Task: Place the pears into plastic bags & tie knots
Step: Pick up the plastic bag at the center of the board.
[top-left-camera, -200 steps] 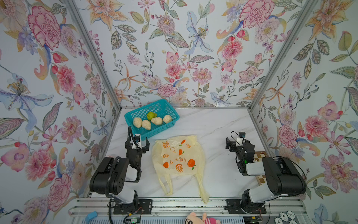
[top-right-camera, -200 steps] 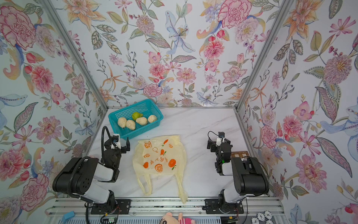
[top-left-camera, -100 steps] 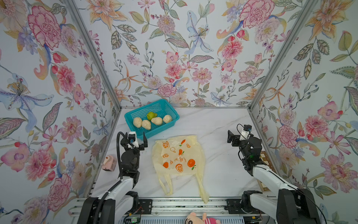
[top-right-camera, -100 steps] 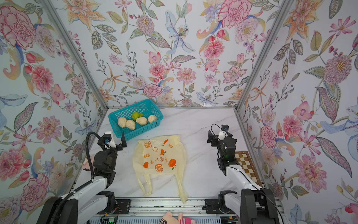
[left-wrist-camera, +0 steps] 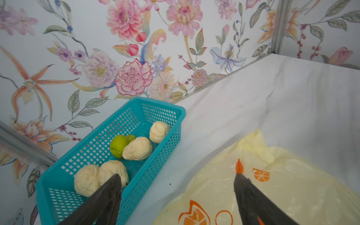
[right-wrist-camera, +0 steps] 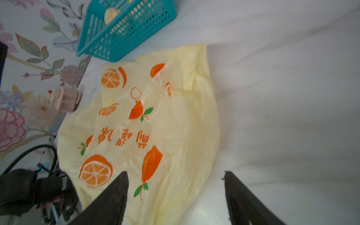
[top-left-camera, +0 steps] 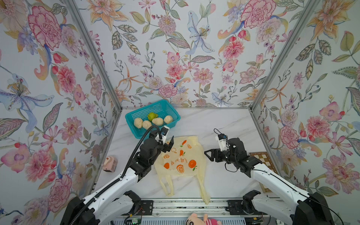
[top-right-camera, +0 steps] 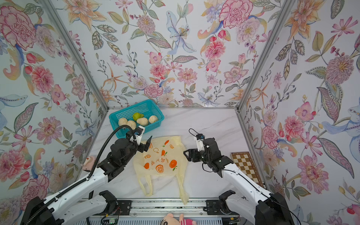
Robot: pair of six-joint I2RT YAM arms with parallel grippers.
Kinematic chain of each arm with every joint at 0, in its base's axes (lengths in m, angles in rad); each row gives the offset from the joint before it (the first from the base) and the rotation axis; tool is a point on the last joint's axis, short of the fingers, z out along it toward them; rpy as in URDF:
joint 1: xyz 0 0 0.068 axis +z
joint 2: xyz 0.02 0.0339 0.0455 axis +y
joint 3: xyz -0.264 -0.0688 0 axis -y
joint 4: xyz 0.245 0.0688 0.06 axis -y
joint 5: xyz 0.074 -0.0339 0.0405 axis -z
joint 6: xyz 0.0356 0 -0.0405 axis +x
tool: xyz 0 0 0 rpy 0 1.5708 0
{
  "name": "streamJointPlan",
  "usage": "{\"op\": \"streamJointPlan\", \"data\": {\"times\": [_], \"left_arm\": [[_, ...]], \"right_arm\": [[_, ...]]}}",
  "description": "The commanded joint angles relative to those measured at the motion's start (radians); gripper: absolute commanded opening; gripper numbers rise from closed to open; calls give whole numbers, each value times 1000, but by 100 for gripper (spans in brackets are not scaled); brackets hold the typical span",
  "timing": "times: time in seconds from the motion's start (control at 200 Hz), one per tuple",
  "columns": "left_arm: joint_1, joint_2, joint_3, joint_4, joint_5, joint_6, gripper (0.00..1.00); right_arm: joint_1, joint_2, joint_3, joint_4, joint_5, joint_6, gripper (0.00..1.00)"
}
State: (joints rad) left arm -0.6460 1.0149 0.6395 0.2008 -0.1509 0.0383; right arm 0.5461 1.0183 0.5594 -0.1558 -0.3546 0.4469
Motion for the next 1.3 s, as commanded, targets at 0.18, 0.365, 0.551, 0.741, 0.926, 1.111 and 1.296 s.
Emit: {"op": "streamJointPlan", "data": {"times": [0.18, 0.365, 0.551, 0.741, 0.926, 1.111, 1.296], "left_arm": [[-33, 46, 101, -211, -9, 81, 93], [-36, 96, 160, -249, 58, 86, 93], [-53, 135, 194, -277, 95, 124, 92], [-88, 166, 209, -294, 109, 156, 92], [-153, 186, 228, -307, 155, 206, 92], [-209, 159, 175, -207, 179, 249, 96], [-237, 168, 152, -143, 112, 237, 100]], "right_arm": [[406, -179, -163, -201, 126, 311, 76], [592, -192, -248, -202, 223, 418, 75], [621, -140, -275, -122, 219, 425, 56], [615, -154, -171, -192, 278, 369, 12], [504, -185, -20, -339, 274, 295, 0], [359, -177, 134, -410, 161, 217, 0], [317, -135, 279, -450, 115, 182, 0]]}}
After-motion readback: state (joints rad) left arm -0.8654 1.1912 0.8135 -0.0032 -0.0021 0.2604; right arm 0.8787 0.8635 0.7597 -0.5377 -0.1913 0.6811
